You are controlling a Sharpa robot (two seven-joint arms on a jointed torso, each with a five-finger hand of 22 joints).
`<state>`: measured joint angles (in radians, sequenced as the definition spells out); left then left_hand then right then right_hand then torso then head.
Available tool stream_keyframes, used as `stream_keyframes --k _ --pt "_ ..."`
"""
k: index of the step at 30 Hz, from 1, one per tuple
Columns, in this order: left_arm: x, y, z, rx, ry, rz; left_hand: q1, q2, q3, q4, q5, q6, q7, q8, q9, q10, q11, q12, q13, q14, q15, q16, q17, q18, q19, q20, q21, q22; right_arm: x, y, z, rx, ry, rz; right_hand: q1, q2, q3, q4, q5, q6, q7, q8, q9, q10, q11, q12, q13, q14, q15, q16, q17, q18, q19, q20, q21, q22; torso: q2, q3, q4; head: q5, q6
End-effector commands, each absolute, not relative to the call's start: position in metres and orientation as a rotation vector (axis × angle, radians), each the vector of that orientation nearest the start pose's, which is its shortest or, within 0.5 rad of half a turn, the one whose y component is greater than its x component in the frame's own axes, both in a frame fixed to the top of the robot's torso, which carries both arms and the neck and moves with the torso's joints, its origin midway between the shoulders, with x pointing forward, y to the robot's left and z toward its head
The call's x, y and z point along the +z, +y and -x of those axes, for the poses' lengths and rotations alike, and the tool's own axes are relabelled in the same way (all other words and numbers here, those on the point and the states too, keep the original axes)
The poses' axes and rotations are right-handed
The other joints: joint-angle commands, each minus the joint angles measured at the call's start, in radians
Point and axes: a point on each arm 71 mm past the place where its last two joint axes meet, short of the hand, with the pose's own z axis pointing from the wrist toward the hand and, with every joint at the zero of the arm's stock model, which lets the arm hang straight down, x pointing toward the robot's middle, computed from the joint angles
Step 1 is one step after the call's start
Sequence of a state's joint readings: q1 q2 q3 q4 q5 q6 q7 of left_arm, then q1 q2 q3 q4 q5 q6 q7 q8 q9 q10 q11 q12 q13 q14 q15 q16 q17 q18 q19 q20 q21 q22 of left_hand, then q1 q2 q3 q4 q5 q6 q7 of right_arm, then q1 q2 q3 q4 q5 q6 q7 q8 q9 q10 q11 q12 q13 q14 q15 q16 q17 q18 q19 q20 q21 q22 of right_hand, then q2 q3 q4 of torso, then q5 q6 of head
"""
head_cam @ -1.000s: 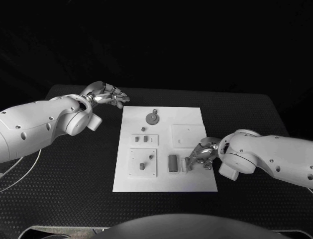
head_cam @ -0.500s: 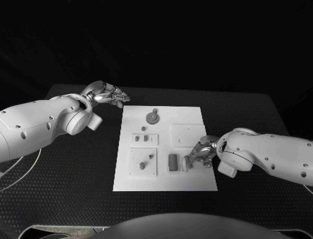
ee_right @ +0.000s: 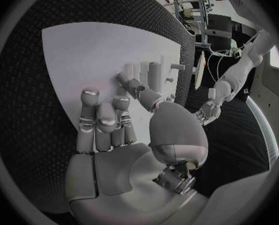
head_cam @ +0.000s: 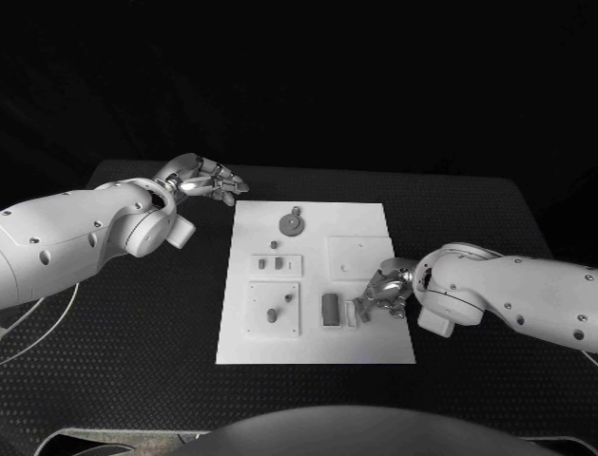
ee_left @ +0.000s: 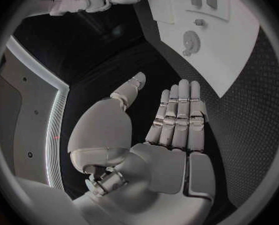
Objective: Assemble the parts on the task board
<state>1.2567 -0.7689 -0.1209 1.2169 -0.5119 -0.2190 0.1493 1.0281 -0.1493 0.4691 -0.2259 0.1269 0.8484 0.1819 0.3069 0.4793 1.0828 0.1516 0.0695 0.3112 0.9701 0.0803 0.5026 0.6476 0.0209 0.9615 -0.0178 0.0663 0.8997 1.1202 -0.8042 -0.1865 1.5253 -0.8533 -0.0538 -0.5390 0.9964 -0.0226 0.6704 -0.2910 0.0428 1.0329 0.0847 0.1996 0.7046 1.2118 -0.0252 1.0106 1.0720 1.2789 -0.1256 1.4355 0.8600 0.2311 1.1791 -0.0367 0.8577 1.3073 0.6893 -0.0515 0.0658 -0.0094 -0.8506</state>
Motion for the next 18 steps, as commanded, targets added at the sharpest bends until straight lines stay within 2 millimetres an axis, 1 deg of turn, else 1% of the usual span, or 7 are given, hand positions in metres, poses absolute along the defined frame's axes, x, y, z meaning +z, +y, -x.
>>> stream_keyframes --k 1,12,13,14,15,16,18 --pt "-0.2027 0.2573 -0.5374 -1.056 1.734 0.682 -0.003 0.001 -0.002 0.005 -0.005 -0.002 0.0 0.002 -0.001 0.001 -0.005 0.001 0.0 0.004 0.003 -0.004 0.001 -0.005 -0.009 0.001 0.006 0.0 -0.3149 -0.2031 -0.4196 0.42 2.529 -0.425 -0.006 0.0 -0.006 0.0 0.005 0.004 0.004 -0.003 -0.001 0.002 0.001 0.004 -0.001 0.0 -0.004 0.002 -0.001 0.031 0.005 0.003 0.003 0.016 0.0 0.0004 0.0002 0.001 0.0" --pt "-0.2028 0.2579 -0.5372 -1.055 1.736 0.682 -0.003 0.001 -0.002 0.005 -0.005 -0.002 0.0 0.002 -0.001 0.001 -0.005 0.001 0.0 0.004 0.003 -0.004 0.001 -0.005 -0.009 0.001 0.006 0.0 -0.3148 -0.1983 -0.4171 0.448 2.541 -0.413 -0.006 0.0 -0.006 0.0 0.005 0.004 0.004 -0.003 -0.001 0.002 0.001 0.004 -0.001 0.0 -0.004 0.002 -0.001 0.031 0.005 0.003 0.003 0.016 0.0 0.0004 0.0003 0.002 0.0" --pt "-0.2028 0.258 -0.5372 -1.054 1.736 0.681 -0.003 0.001 -0.002 0.005 -0.005 -0.002 0.0 0.002 -0.001 0.001 -0.005 0.001 0.0 0.004 0.003 -0.004 0.001 -0.005 -0.009 0.001 0.006 0.0 -0.3147 -0.1979 -0.4169 0.45 2.541 -0.411 -0.116 -0.075 -0.065 0.049 0.0 0.002 -0.003 -0.005 -0.002 -0.001 0.01 0.002 -0.002 -0.002 0.017 0.0 -0.002 0.014 0.004 0.017 0.004 0.015 0.0 0.0005 0.0006 0.002 -0.001" --pt "-0.2028 0.2581 -0.5372 -1.054 1.736 0.681 -0.003 0.001 -0.002 0.005 -0.005 -0.002 0.0 0.002 -0.001 0.001 -0.005 0.001 0.0 0.004 0.003 -0.004 0.001 -0.005 -0.009 0.001 0.006 0.0 -0.3147 -0.1975 -0.4168 0.451 2.542 -0.41 -0.12 -0.077 -0.067 0.051 -0.001 0.002 -0.003 -0.005 -0.002 -0.001 0.01 0.002 -0.002 -0.002 0.017 0.0 -0.002 0.013 0.004 0.017 0.004 0.015 0.0 0.0005 0.0006 0.002 -0.001" --pt "-0.2028 0.2582 -0.5373 -1.054 1.736 0.681 -0.003 0.001 -0.002 0.005 -0.005 -0.003 0.0 0.002 -0.002 0.001 -0.004 0.001 0.0 0.004 0.003 -0.004 0.001 -0.005 -0.009 0.001 0.006 0.0 -0.3146 -0.1973 -0.4167 0.452 2.542 -0.409 -0.15 -0.086 -0.069 0.076 0.001 0.001 0.005 -0.006 -0.004 -0.003 0.01 0.0 -0.003 -0.004 0.012 -0.002 -0.003 0.016 0.003 0.016 0.0 0.012 0.0 0.0005 0.0006 0.002 -0.001" --pt "-0.2028 0.2583 -0.5373 -1.054 1.736 0.681 -0.003 0.001 -0.002 0.005 -0.005 -0.003 0.0 0.002 -0.002 0.001 -0.004 0.001 -0.001 0.004 0.003 -0.004 0.002 -0.005 -0.009 0.001 0.006 0.0 -0.3146 -0.1972 -0.4166 0.453 2.542 -0.409 -0.173 -0.105 -0.053 0.105 0.004 -0.001 0.009 -0.009 -0.007 -0.006 0.005 -0.002 -0.004 -0.005 0.001 -0.005 -0.004 0.028 0.002 0.007 -0.007 0.008 0.0 0.0006 0.0001 0.002 0.0" --pt "-0.2028 0.2582 -0.5372 -1.054 1.736 0.681 -0.003 0.001 -0.002 0.006 -0.005 -0.003 0.0 0.002 -0.002 0.0 -0.004 0.001 -0.001 0.004 0.003 -0.005 0.002 -0.005 -0.009 0.001 0.006 0.0 -0.3146 -0.1969 -0.4167 0.454 2.542 -0.408 -0.178 -0.118 -0.032 0.123 0.005 0.0 0.006 -0.01 -0.009 -0.006 0.002 -0.002 -0.004 -0.005 -0.002 -0.005 -0.005 0.031 0.005 0.003 -0.009 0.006 0.0 0.0005 0.0 0.002 0.0"
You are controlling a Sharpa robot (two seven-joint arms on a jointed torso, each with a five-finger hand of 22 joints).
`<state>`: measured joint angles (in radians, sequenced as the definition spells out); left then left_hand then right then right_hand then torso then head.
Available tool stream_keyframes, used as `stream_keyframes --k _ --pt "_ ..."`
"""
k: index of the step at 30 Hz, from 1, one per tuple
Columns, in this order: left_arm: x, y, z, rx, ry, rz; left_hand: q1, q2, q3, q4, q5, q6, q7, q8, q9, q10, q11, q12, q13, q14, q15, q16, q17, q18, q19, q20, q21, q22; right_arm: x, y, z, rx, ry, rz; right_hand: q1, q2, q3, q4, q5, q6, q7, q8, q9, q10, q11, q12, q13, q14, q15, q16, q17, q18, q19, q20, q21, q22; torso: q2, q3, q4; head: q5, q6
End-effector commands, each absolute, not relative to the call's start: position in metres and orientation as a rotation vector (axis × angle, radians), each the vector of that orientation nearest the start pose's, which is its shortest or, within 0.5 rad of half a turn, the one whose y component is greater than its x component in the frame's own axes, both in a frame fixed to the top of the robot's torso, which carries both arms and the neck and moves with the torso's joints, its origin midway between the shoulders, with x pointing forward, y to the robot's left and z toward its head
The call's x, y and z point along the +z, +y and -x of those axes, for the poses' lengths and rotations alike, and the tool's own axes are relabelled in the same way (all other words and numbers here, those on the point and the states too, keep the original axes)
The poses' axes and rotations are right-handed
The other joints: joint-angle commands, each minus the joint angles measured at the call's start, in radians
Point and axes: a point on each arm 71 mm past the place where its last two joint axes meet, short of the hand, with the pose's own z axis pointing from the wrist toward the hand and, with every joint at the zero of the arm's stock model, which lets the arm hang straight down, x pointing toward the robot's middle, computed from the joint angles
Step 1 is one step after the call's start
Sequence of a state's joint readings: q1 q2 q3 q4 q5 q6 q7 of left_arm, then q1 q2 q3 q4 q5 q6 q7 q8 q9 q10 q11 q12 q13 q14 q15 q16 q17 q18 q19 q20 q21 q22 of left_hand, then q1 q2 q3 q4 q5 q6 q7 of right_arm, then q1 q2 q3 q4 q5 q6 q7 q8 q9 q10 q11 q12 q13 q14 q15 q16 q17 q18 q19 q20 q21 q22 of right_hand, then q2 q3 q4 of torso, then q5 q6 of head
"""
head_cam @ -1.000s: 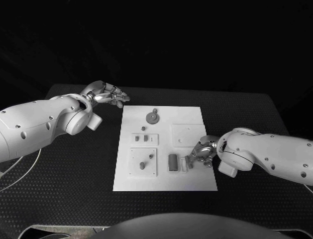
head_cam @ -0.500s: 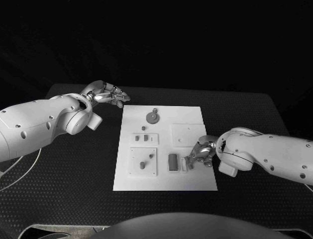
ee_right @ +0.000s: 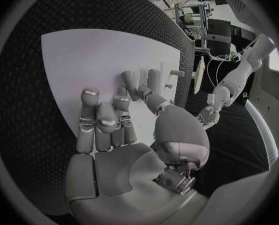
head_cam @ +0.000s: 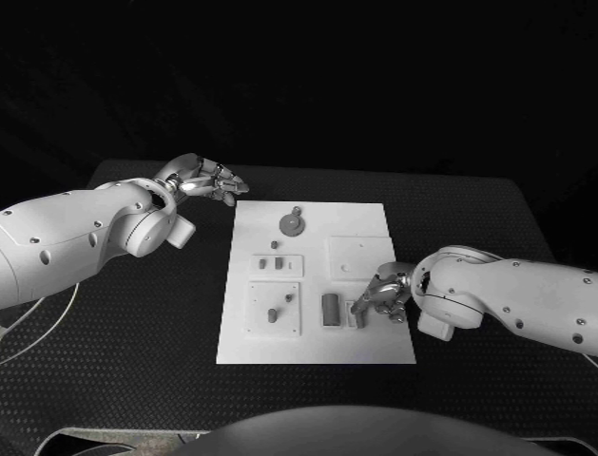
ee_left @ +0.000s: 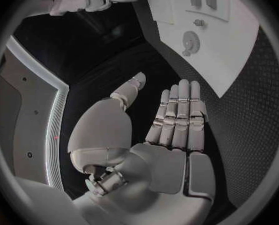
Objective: Assemble the parts on the task board
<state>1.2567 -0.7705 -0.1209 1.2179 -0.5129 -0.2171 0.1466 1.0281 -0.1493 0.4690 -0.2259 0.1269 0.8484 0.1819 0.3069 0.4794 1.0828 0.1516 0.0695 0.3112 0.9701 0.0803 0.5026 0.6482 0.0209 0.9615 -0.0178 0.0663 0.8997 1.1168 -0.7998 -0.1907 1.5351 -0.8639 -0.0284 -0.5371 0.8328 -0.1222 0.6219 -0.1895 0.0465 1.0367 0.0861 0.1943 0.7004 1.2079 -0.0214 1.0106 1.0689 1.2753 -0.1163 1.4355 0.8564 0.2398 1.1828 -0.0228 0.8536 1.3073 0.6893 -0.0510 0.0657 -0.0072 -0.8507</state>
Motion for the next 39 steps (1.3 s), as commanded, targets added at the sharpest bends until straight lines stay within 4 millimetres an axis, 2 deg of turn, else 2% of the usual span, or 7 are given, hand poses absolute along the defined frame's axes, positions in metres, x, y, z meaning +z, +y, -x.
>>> stream_keyframes --k 1,8,12,18,27,31,39 --pt "-0.2028 0.2582 -0.5372 -1.054 1.736 0.681 -0.003 0.001 -0.002 0.006 -0.005 -0.003 0.0 0.002 -0.002 0.0 -0.004 0.001 -0.001 0.004 0.003 -0.005 0.001 -0.005 -0.009 0.001 0.006 0.0 -0.3146 -0.1967 -0.4167 0.456 2.541 -0.408 -0.018 -0.025 0.025 0.03 0.0 -0.002 0.003 -0.005 -0.006 -0.002 -0.002 -0.002 -0.001 -0.001 -0.013 -0.006 -0.001 0.022 0.003 -0.012 -0.005 0.005 0.0 0.0 0.0001 0.0 0.0" --pt "-0.2028 0.2581 -0.5373 -1.054 1.737 0.681 -0.004 0.001 -0.002 0.006 -0.005 -0.004 0.0 0.001 -0.002 0.0 -0.004 0.001 -0.001 0.005 0.003 -0.005 0.002 -0.005 -0.009 0.001 0.006 0.0 -0.3144 -0.1961 -0.4175 0.46 2.534 -0.405 -0.032 -0.044 0.053 0.059 0.001 0.0 0.002 -0.006 -0.009 -0.001 -0.003 0.0 -0.001 0.001 -0.014 -0.005 -0.002 0.022 0.008 -0.015 -0.007 0.006 0.0 0.0002 0.0001 0.001 0.0" --pt "-0.2029 0.2581 -0.5374 -1.054 1.737 0.681 -0.004 0.001 -0.002 0.007 -0.005 -0.004 0.0 0.001 -0.002 0.0 -0.004 0.0 -0.001 0.005 0.003 -0.005 0.002 -0.005 -0.009 0.001 0.006 0.0 -0.3145 -0.1959 -0.4181 0.466 2.531 -0.405 -0.033 -0.044 0.056 0.062 0.001 0.0 0.002 -0.006 -0.01 -0.001 -0.003 0.001 -0.001 0.001 -0.014 -0.005 -0.002 0.022 0.009 -0.016 -0.007 0.006 0.0 0.0001 0.0003 0.001 -0.001" --pt "-0.2029 0.2582 -0.5375 -1.053 1.737 0.681 -0.004 0.001 -0.002 0.007 -0.005 -0.005 0.001 0.001 -0.002 -0.001 -0.004 0.0 -0.001 0.005 0.003 -0.006 0.002 -0.005 -0.009 0.001 0.007 0.0 -0.3148 -0.1958 -0.418 0.466 2.535 -0.407 -0.021 -0.03 0.064 0.053 0.001 0.0 0.002 -0.006 -0.01 -0.001 -0.003 0.002 0.0 0.002 -0.014 -0.005 -0.001 0.022 0.01 -0.018 -0.006 0.008 0.0 -0.0002 0.0006 0.002 0.0" --pt "-0.2029 0.2584 -0.5374 -1.052 1.738 0.681 -0.003 0.002 -0.001 0.007 -0.005 -0.005 0.001 0.001 -0.002 -0.001 -0.004 0.0 -0.001 0.005 0.003 -0.006 0.003 -0.005 -0.009 0.001 0.007 0.0 -0.3146 -0.1971 -0.419 0.453 2.525 -0.386 0.046 0.074 0.073 -0.048 0.001 0.009 0.0 0.0 -0.009 0.001 -0.004 0.007 0.001 0.003 -0.015 -0.002 0.0 0.022 0.008 -0.018 -0.001 0.015 0.0 -0.0002 0.0003 0.003 -0.002" --pt "-0.2029 0.2586 -0.5374 -1.052 1.738 0.681 -0.002 0.002 -0.001 0.007 -0.005 -0.005 0.001 0.001 -0.002 -0.001 -0.004 0.0 -0.001 0.005 0.003 -0.006 0.003 -0.005 -0.009 0.001 0.007 0.0 -0.314 -0.1966 -0.4193 0.448 2.514 -0.36 0.07 0.109 0.075 -0.096 0.001 0.018 -0.002 0.005 -0.007 0.006 -0.006 0.01 0.002 0.005 -0.016 -0.001 0.0 0.022 0.009 -0.016 0.0 0.017 0.0 -0.0002 0.0003 0.002 -0.002" --pt "-0.2029 0.2589 -0.5372 -1.052 1.738 0.68 -0.002 0.002 0.0 0.007 -0.005 -0.005 0.001 0.001 -0.002 -0.001 -0.004 0.0 -0.001 0.005 0.003 -0.007 0.004 -0.005 -0.009 0.001 0.007 0.0 -0.3127 -0.1975 -0.4203 0.446 2.487 -0.357 0.089 0.116 0.074 -0.103 0.001 0.028 -0.006 0.011 -0.004 0.011 -0.01 0.013 0.002 0.007 -0.018 0.0 -0.001 0.022 0.01 -0.014 0.002 0.017 0.0 -0.0002 0.0002 0.002 -0.001"
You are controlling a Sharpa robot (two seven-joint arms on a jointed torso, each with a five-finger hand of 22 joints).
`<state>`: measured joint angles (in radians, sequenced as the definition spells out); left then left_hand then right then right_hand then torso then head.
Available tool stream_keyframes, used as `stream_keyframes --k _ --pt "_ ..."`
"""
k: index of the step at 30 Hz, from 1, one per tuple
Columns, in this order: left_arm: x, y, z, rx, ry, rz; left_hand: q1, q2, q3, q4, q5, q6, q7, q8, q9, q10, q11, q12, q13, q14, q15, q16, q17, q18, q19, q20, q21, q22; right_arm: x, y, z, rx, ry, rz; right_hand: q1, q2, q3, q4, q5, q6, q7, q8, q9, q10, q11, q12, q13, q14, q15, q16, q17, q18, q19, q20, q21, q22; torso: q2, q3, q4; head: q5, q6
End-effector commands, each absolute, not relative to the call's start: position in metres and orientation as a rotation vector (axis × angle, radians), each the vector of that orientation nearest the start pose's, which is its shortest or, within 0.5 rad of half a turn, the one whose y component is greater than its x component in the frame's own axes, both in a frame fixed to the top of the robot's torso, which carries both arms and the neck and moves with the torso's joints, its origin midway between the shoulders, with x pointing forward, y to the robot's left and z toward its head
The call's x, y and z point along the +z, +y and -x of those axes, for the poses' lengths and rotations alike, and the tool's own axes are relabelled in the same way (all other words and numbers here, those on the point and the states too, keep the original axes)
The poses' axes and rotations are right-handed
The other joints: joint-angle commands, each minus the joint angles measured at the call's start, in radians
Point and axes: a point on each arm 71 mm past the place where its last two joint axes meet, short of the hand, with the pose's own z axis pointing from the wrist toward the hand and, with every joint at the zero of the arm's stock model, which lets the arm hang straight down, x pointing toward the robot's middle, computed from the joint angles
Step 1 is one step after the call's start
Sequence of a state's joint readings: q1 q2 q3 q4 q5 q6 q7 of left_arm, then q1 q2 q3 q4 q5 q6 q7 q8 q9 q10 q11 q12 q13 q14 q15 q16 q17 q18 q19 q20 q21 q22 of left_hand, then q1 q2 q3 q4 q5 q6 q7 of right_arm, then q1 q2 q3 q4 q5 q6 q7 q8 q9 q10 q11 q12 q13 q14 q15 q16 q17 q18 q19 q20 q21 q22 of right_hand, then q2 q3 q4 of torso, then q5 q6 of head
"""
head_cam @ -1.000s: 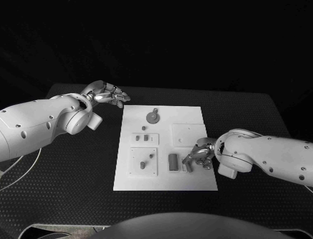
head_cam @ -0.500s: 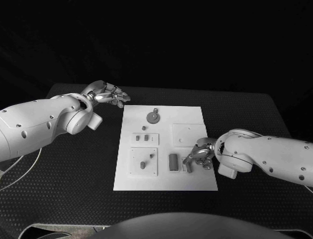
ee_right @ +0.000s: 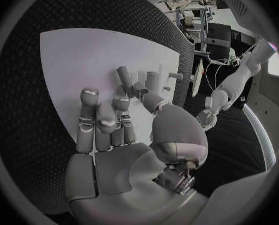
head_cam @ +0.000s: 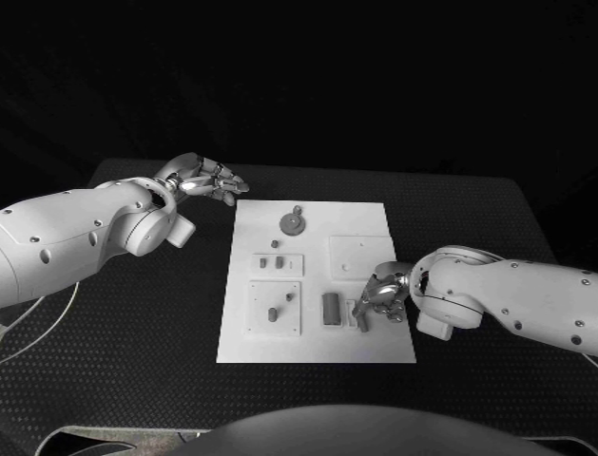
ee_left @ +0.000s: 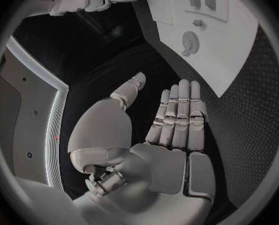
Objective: Assemble the parts on the task board
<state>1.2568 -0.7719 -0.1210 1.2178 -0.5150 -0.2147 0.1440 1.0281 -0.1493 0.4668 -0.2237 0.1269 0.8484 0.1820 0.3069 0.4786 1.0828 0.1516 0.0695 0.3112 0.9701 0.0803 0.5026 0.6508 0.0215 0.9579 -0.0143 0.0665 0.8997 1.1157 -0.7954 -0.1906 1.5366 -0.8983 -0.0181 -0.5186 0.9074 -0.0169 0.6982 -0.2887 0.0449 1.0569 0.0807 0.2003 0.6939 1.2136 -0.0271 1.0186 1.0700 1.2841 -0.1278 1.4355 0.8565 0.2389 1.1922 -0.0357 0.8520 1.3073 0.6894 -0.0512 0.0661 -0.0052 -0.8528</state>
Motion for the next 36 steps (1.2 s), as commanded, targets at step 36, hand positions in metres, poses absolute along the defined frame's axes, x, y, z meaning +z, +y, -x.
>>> stream_keyframes --k 36 --pt "-0.204 0.259 -0.537 -1.05 1.752 0.679 -0.005 0.003 0.001 0.009 -0.005 -0.005 0.001 0.001 -0.002 -0.002 -0.003 0.0 -0.001 0.006 0.003 -0.009 0.004 -0.006 -0.006 -0.002 0.006 0.0 -0.31 -0.203 -0.421 0.502 2.476 -0.515 -0.009 0.017 -0.023 0.004 0.003 0.032 -0.009 0.017 0.003 0.013 -0.012 0.005 -0.001 0.002 -0.014 0.005 0.0 0.023 0.008 0.003 0.005 0.015 0.0 0.0003 -0.0002 0.004 -0.002"
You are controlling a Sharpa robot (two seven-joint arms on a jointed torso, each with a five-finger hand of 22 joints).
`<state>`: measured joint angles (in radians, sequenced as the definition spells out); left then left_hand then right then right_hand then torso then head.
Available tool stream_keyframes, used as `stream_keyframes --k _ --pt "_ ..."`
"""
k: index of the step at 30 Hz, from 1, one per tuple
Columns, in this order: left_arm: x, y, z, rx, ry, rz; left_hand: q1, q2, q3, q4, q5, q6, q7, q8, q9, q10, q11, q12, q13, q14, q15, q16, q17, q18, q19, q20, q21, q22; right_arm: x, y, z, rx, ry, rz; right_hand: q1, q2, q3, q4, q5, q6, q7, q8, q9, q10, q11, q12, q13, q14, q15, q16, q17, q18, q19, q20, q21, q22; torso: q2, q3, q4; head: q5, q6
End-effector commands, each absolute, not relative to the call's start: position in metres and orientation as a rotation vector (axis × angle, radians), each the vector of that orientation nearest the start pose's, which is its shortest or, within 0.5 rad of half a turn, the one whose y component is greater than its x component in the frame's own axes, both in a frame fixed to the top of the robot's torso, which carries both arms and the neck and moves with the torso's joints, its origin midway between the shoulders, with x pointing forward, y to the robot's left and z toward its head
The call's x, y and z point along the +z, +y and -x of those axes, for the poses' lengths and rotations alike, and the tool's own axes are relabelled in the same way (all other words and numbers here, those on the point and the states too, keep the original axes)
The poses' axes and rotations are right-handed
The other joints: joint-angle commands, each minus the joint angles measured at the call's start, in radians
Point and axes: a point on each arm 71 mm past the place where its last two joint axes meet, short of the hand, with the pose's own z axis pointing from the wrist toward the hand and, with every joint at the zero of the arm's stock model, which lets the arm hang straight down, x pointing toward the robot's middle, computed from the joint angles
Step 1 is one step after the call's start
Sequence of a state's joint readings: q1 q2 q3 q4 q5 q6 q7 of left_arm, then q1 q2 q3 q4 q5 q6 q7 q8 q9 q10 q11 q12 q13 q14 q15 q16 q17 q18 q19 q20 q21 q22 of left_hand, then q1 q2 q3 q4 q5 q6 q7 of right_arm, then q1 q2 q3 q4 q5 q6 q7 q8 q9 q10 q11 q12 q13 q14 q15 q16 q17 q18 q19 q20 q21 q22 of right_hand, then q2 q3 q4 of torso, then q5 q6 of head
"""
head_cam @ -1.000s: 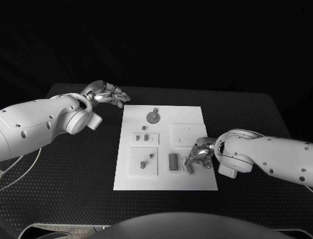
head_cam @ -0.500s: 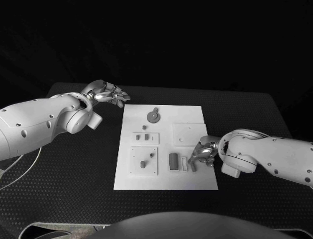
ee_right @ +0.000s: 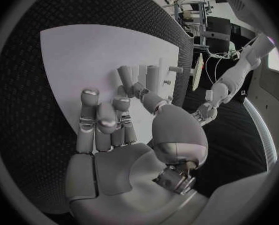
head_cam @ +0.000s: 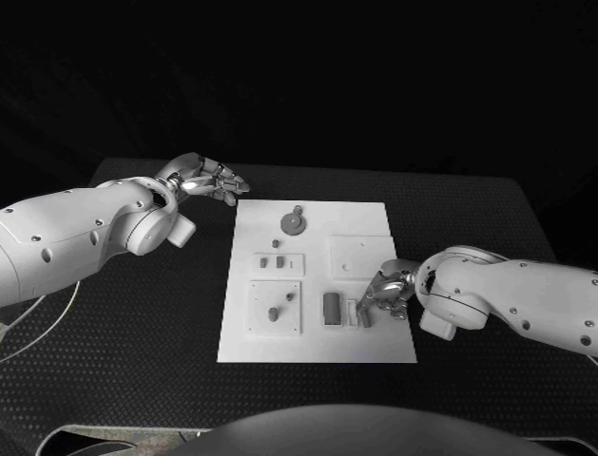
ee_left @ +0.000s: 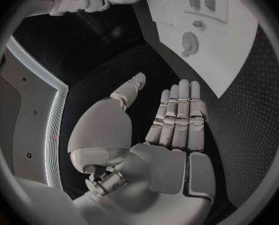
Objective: Assemble the parts on the task board
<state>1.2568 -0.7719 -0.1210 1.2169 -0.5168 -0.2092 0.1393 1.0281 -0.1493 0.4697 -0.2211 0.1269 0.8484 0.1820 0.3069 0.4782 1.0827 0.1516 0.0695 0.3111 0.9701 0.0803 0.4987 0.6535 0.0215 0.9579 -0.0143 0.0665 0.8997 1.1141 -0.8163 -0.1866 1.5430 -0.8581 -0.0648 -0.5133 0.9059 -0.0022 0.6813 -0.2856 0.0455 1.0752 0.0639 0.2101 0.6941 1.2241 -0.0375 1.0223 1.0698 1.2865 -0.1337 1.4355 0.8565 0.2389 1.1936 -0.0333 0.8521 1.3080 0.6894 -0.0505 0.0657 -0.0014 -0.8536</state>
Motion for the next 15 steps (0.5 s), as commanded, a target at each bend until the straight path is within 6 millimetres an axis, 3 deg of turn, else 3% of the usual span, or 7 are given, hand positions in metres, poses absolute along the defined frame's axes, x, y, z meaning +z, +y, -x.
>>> stream_keyframes --k 1,15 --pt "-0.2037 0.2588 -0.5371 -1.05 1.752 0.679 -0.005 0.003 -0.002 0.007 -0.005 -0.005 0.001 0.001 -0.001 -0.002 -0.003 0.0 -0.001 0.006 0.003 -0.005 0.001 -0.006 -0.006 -0.002 0.006 0.0 -0.3098 -0.2034 -0.421 0.502 2.473 -0.517 -0.008 0.002 -0.006 0.001 0.002 0.014 0.008 0.007 0.003 0.003 -0.002 0.002 -0.001 0.0 -0.008 0.005 0.0 0.023 0.007 0.0 0.005 0.015 0.0 -0.0004 0.0002 0.0 -0.001" --pt "-0.2039 0.2591 -0.5369 -1.049 1.755 0.678 -0.007 0.003 -0.002 0.008 -0.005 -0.005 0.001 0.001 -0.001 -0.003 -0.003 0.0 -0.001 0.006 0.003 -0.006 0.002 -0.006 -0.006 -0.002 0.006 0.0 -0.3084 -0.1999 -0.425 0.517 2.451 -0.537 -0.021 0.003 -0.008 0.005 0.002 0.018 0.006 0.008 0.002 0.003 -0.004 0.002 -0.001 0.0 -0.01 0.006 0.0 0.023 0.009 0.0 0.005 0.014 0.0 -0.0006 -0.0001 0.002 0.0"
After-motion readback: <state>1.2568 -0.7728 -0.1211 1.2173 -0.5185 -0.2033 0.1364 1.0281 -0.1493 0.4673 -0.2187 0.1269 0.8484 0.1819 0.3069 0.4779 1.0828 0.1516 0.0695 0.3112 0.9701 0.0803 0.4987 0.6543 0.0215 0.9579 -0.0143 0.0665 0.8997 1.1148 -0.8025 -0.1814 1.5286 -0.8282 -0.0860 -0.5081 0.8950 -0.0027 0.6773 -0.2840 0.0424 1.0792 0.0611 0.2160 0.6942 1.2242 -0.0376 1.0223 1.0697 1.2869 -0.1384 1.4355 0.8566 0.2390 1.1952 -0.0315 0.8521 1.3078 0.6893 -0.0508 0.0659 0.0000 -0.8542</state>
